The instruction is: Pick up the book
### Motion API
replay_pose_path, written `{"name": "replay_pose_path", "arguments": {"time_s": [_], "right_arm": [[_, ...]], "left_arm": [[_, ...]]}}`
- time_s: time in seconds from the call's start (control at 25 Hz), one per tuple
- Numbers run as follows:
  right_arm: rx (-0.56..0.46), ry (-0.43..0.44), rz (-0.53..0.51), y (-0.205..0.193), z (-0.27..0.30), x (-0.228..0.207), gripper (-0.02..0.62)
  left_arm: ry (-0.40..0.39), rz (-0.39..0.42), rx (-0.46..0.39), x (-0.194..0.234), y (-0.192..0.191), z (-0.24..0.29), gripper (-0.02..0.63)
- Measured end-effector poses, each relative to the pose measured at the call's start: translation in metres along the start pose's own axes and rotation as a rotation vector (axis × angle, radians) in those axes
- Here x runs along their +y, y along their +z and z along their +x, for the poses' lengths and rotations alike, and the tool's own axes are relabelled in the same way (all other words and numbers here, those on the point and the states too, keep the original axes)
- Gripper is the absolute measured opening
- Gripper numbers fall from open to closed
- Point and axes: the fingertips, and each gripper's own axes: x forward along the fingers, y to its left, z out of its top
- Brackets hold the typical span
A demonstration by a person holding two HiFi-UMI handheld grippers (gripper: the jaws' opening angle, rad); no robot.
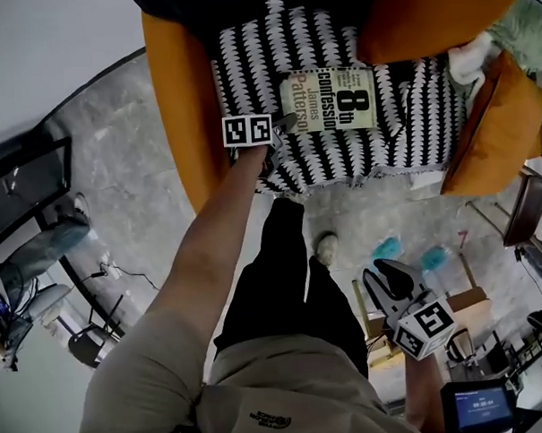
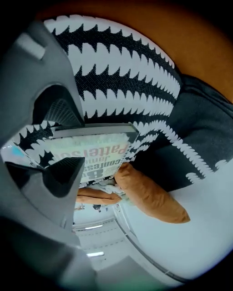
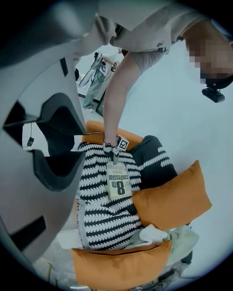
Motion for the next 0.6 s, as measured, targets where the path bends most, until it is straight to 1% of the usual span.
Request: {"name": "replay_pose_path", "arguments": {"time_s": [0.2,0.28,0.36,0.6], "right_arm": [[0.019,0.026,0.034,-0.006,0.012,0.003,0.118],[0.010,0.029,0.049,-0.006,0.016,0.001,0.118],[0.007,0.028,0.064,-0.007,0.018,-0.003,0.117],[0.005,0.038,0.096,-0.013,0.018,-0.007,0.115]], "left_arm": [[-0.033,0.002,0.032,0.006,-0.005,0.010,0.212],[-0.037,0.003,0.027,0.011,-0.005,0.013,0.212],[-0.043,0.009,0.019,0.012,-0.003,0.015,0.233],[-0.044,0.000,0.001,0.008,-0.003,0.018,0.253]]}}
